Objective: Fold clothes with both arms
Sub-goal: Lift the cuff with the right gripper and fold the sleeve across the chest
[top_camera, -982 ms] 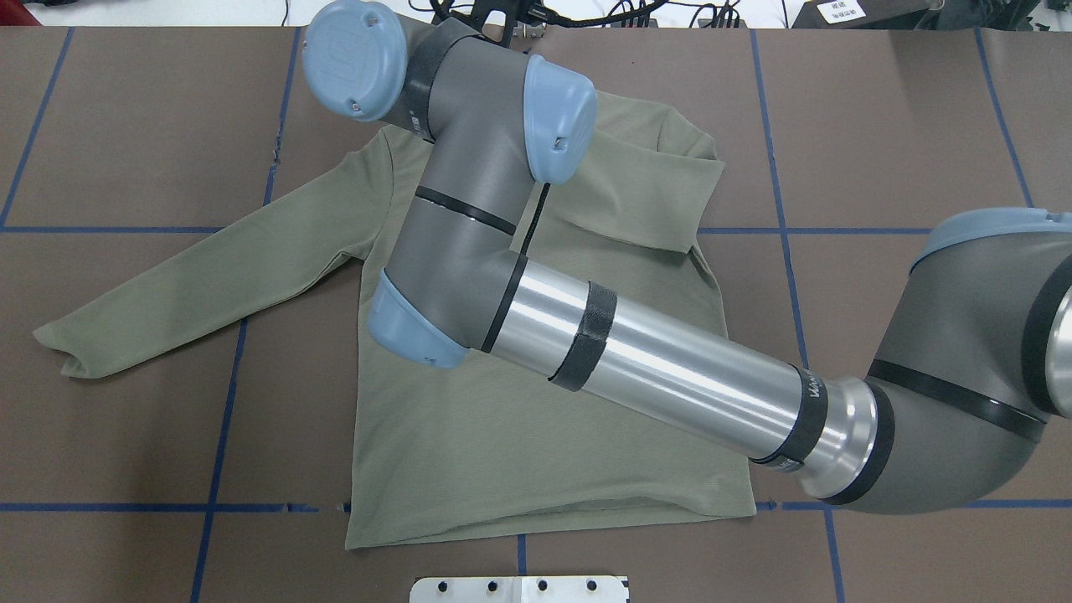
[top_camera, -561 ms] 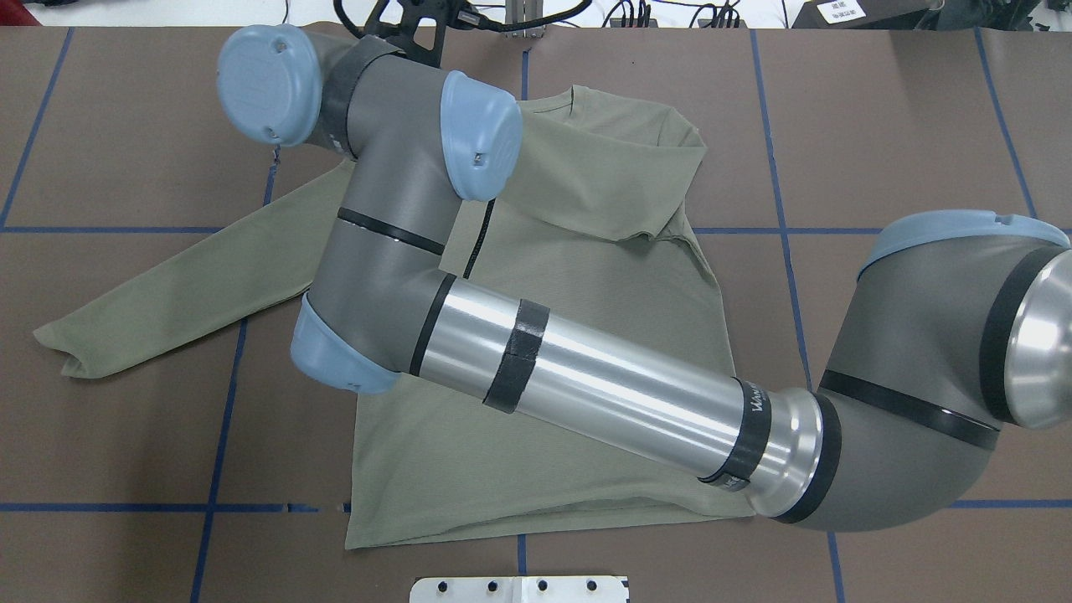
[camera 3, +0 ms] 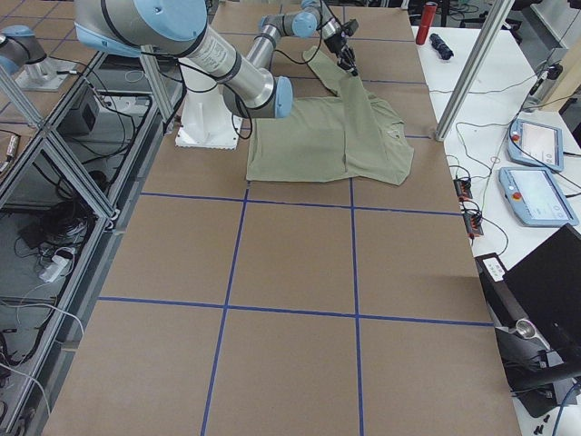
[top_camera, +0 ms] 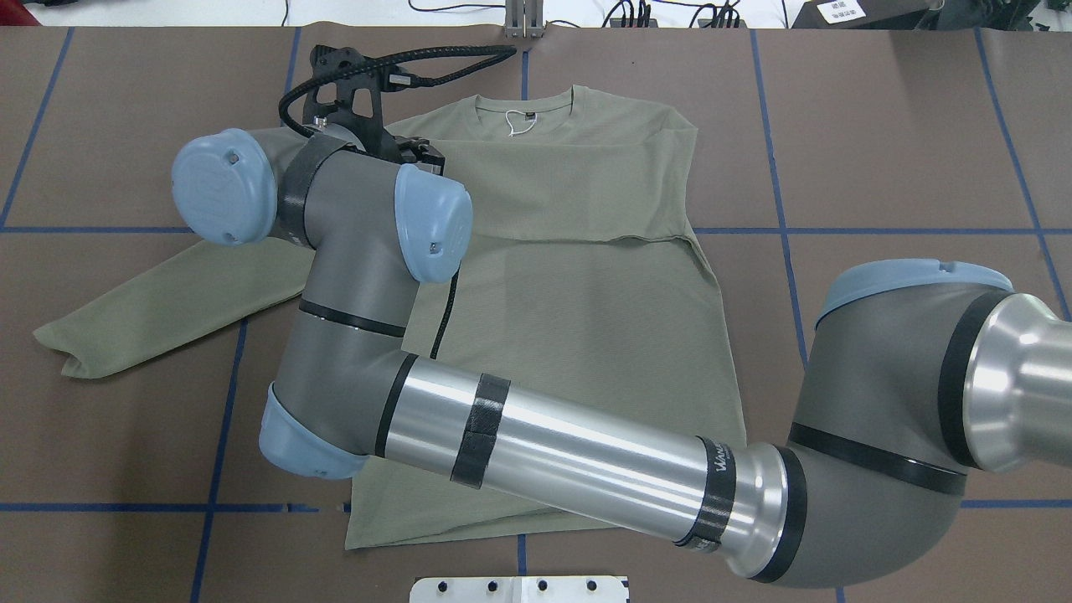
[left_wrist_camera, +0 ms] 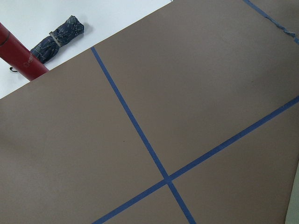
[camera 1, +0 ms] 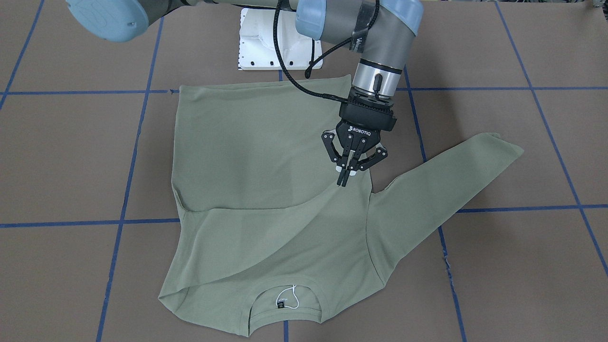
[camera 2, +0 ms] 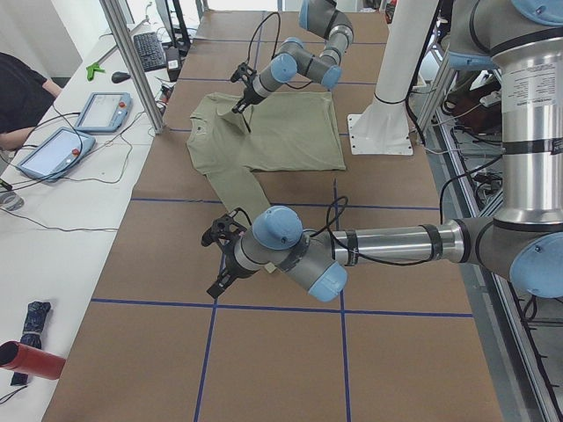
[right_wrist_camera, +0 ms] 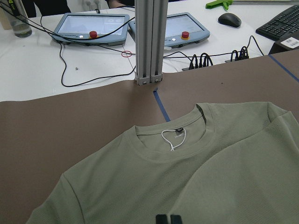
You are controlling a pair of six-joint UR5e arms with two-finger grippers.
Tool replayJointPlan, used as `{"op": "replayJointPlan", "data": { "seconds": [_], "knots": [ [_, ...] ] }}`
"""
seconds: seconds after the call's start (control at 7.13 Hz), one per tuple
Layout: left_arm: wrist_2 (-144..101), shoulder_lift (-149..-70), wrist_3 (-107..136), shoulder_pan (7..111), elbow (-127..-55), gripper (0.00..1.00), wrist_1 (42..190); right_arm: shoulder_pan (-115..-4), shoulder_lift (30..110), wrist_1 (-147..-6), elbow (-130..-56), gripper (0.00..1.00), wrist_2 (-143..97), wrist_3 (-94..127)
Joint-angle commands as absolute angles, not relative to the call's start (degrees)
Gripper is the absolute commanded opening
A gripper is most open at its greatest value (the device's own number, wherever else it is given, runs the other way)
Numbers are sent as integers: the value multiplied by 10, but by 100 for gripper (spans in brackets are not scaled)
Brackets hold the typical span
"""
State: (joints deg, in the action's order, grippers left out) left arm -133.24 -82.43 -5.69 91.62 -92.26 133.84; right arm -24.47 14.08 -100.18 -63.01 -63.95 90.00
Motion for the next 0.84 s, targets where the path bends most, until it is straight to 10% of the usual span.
{"op": "replayJointPlan", "data": {
  "seconds": [0.0,0.14,0.28,0.7],
  "knots": [
    [-1332,-824,-55,916,-925,100,1343,-236,137,-991,-629,0,-637,884],
    [-1332,-824,-55,917,-926,100,1343,-236,132,-961,-608,27,-637,888],
    [-1333,-824,-55,917,-926,100,1343,-237,128,-913,-576,95,-636,887],
    [-1332,-827,-54,916,-927,100,1343,-268,91,-903,-566,100,-718,893]
  ]
}}
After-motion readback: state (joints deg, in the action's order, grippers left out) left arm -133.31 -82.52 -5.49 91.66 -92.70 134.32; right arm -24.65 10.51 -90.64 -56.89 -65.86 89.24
